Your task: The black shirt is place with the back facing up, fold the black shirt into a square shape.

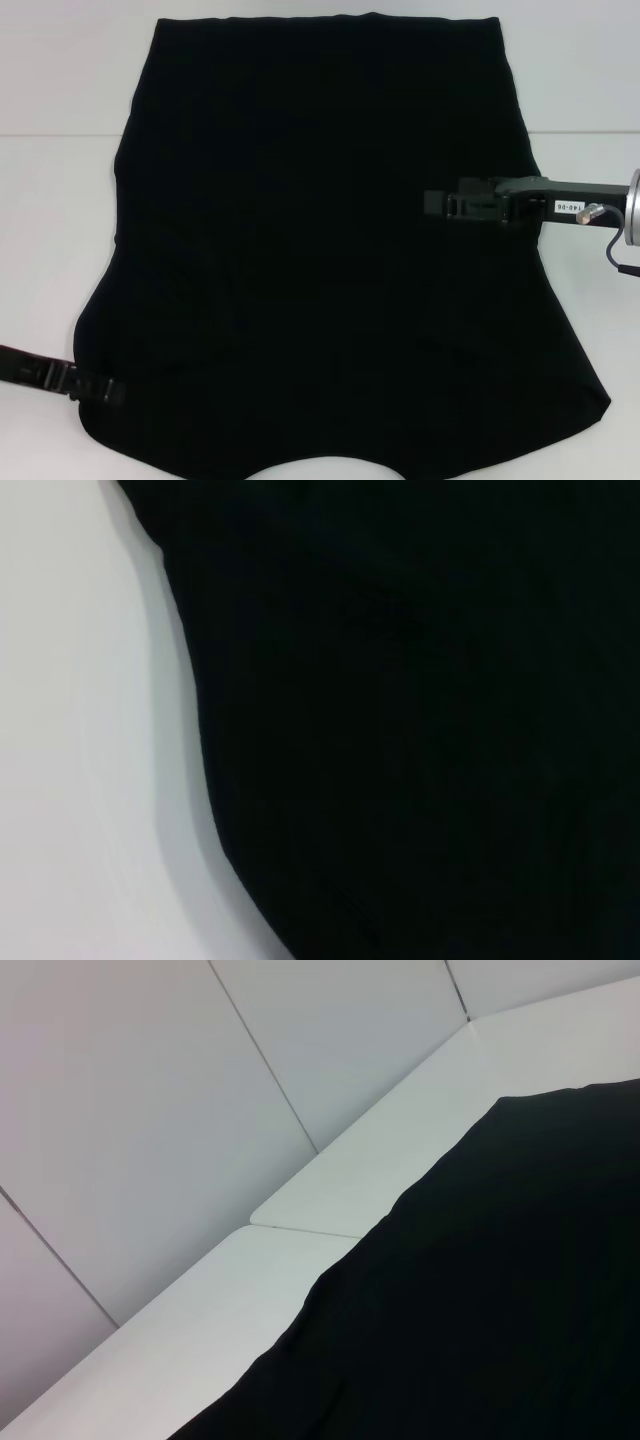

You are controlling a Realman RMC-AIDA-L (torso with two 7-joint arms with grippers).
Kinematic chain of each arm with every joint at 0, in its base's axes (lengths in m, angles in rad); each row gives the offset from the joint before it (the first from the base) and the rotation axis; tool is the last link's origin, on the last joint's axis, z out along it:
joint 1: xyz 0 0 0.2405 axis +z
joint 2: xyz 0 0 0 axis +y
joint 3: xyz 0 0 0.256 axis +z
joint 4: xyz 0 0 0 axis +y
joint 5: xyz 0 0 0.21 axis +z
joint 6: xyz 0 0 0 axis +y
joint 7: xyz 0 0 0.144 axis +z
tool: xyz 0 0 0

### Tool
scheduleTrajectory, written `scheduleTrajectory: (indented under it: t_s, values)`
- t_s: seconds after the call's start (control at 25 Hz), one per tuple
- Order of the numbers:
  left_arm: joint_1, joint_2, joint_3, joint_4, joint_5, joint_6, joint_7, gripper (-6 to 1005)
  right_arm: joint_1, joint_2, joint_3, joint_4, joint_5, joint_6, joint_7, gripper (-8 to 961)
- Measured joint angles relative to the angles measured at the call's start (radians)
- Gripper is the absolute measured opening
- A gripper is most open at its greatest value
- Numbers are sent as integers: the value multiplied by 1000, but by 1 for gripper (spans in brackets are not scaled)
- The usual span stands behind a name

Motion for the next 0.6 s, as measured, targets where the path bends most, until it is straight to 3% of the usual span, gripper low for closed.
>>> scheduleTrajectory:
  t_s: [0.12,0.6]
  values:
    - [-4,6,0,-8,5,-20,-4,879,-1,0,0,-3,8,-5,0,941]
    - [-3,3,26,-15,43,-72,-14,415,-15,-5,0,-9,35,-21,-1,941]
